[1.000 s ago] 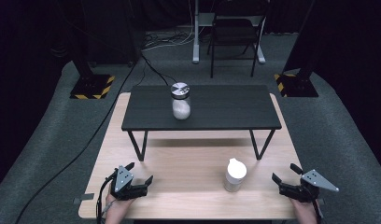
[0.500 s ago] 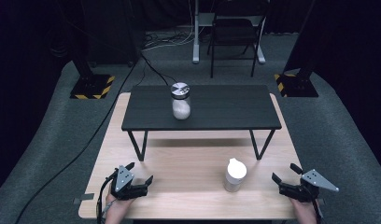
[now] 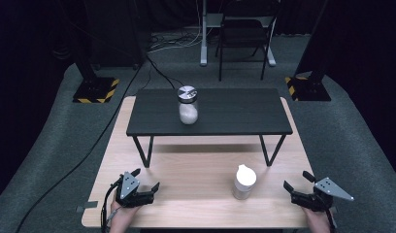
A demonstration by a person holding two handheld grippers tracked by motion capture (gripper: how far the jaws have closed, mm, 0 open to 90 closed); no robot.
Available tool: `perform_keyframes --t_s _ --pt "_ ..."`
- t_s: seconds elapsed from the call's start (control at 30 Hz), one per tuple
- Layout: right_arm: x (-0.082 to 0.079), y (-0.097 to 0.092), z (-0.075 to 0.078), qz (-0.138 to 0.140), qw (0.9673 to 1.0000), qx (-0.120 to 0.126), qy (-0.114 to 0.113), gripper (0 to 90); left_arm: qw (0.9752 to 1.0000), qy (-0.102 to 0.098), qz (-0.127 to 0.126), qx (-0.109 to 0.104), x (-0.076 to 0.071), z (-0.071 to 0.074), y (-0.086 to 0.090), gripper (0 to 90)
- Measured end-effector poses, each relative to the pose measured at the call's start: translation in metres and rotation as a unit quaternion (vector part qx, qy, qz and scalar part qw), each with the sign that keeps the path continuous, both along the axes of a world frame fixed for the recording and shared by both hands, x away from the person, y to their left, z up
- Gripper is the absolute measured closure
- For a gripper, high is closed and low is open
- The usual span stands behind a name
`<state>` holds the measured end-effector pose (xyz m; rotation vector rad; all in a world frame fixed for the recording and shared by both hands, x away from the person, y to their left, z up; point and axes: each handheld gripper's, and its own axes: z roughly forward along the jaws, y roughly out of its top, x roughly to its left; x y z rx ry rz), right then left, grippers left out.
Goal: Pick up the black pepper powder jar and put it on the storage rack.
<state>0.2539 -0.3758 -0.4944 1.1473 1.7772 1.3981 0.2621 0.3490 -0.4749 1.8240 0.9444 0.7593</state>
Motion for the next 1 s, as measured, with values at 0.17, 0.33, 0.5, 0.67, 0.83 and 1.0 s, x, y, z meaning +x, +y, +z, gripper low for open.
perform_keyframes --t_s 0.17,0.33,0.5,0.67,0.83,1.0 --pt "-0.001 0.0 0.0 0.0 1.0 0.0 -0.001 7.8 1.0 0.0 0.0 -0.001 0.0 0.0 0.0 9.8" --pt "-0.001 -0.001 0.0 0.001 1.0 -0.002 -0.001 7.8 1.0 -0.001 0.002 0.002 -0.001 0.0 -0.002 9.8" --pt "-0.001 -0.005 -0.001 0.007 0.9999 0.007 -0.002 7.9 1.0 -0.001 0.003 0.006 -0.002 0.0 -0.004 9.7" --pt "0.005 -0.016 0.0 0.065 0.9971 0.036 -0.016 9.2 1.0 0.0 0.002 0.009 -0.003 0.001 -0.005 9.7" --pt "0.015 -0.012 0.008 0.13 0.9904 0.04 -0.021 8.1 1.0 0.0 0.003 0.008 -0.003 0.001 -0.005 9.7" --pt "0.026 0.002 0.018 0.189 0.9814 0.032 -0.015 7.4 1.0 0.0 0.003 0.007 -0.003 0.001 -0.006 9.7"
